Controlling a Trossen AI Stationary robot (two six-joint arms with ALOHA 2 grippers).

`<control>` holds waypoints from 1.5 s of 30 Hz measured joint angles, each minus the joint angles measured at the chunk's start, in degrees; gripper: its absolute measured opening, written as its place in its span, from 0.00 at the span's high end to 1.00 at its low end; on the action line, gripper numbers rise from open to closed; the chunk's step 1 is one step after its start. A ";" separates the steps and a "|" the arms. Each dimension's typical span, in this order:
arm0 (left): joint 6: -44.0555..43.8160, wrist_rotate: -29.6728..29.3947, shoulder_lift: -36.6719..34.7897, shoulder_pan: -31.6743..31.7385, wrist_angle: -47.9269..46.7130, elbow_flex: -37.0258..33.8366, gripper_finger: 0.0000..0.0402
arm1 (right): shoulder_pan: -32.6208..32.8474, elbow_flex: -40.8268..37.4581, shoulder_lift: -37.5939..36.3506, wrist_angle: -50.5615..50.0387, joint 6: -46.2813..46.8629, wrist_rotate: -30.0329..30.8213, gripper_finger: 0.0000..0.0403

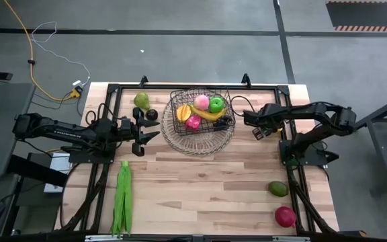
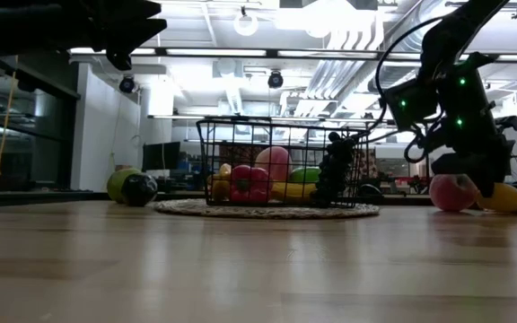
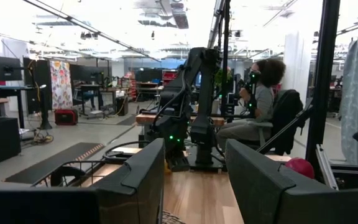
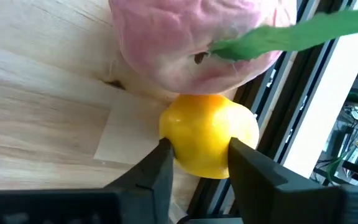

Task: Build produce basket
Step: Put the lemon into the wire basket

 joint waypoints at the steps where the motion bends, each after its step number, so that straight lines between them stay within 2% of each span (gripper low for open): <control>1: 0.00 0.00 0.00 0.01 0.00 0.00 0.61 | 0.00 0.03 -0.02 -0.01 0.00 0.06 0.72; 6: 0.00 0.00 0.00 -0.01 0.00 0.00 0.61 | 0.02 0.14 -0.07 0.04 0.39 0.65 0.82; 13: 0.20 -0.02 0.00 0.00 0.00 0.00 0.61 | 0.04 0.18 -0.46 -0.48 -0.08 0.79 0.83; 18: 0.19 -0.01 0.00 0.00 0.00 0.00 0.61 | 0.02 0.98 -3.41 -3.50 -0.48 0.58 0.83; 27: 0.17 0.00 0.00 -0.02 0.00 0.00 0.61 | 0.74 11.95 -12.39 -13.23 -0.69 5.38 0.83; 31: 0.15 0.00 0.00 -0.01 0.00 0.00 0.61 | 3.91 17.02 -17.82 -12.44 -2.75 8.04 0.83; 34: 0.15 0.00 0.00 -0.01 0.00 0.00 0.61 | 7.79 18.31 -23.06 -5.99 -5.77 9.06 0.83; 37: 0.11 0.00 0.00 -0.01 0.00 0.00 0.61 | 12.10 16.06 -28.89 5.44 -9.59 9.05 0.83; 42: 0.00 0.00 0.00 -0.02 0.03 0.00 0.61 | 18.49 5.89 -37.41 30.54 -18.76 8.77 0.83; 45: -0.61 0.01 0.00 -0.01 0.35 0.00 0.61 | 20.92 -2.30 -40.08 49.86 -25.47 5.47 0.83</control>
